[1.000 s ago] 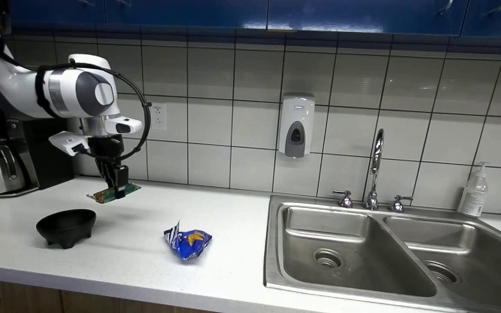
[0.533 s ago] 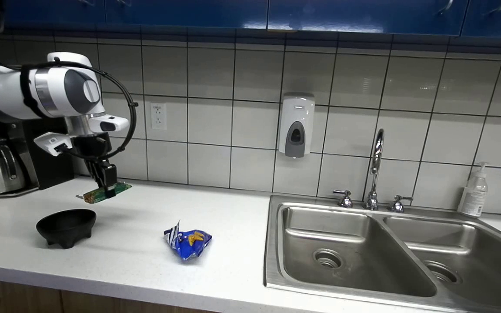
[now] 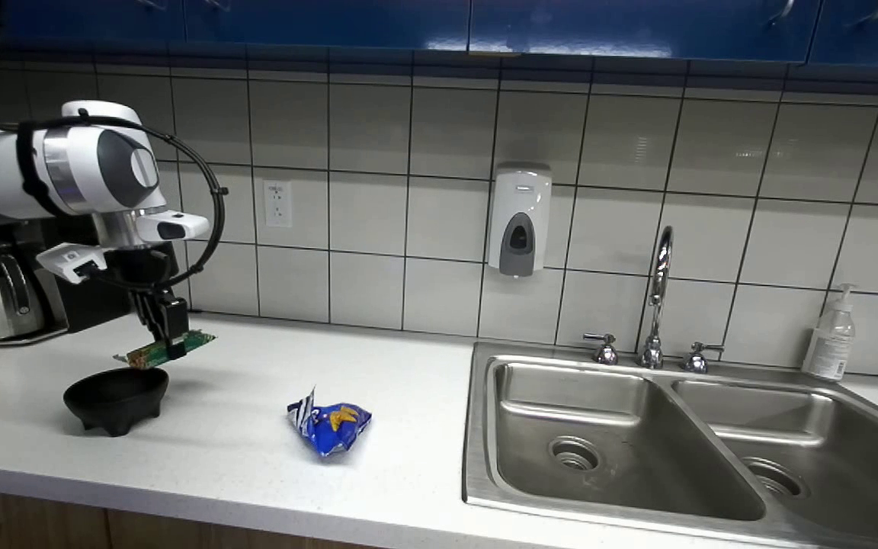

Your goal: Put the green packet in the bowl.

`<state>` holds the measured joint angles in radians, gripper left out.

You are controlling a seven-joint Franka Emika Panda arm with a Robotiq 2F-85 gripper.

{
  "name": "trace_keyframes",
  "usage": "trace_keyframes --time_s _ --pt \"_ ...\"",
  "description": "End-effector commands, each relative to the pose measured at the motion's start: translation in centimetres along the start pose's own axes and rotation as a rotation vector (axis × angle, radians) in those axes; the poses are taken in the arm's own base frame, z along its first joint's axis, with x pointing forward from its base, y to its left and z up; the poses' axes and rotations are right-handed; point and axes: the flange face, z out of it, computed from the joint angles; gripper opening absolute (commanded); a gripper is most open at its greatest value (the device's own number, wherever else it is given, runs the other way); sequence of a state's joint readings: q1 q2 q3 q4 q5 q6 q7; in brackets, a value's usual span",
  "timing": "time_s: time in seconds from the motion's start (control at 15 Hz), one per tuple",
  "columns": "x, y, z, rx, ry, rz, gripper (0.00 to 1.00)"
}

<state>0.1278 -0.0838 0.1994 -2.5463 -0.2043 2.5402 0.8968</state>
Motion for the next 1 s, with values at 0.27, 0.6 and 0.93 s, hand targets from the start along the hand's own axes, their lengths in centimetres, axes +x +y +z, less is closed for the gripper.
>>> trace_keyframes --time_s 0.27,0.6,0.93 --pt "-2.4 -1.5 0.7 -0.028 -0.007 -0.024 0.16" --pt "-3.0 -2.5 1.1 -0.020 -0.015 -0.028 0.16" --pt "-2.7 -2.8 1.2 -0.020 -0.013 -0.017 0.16"
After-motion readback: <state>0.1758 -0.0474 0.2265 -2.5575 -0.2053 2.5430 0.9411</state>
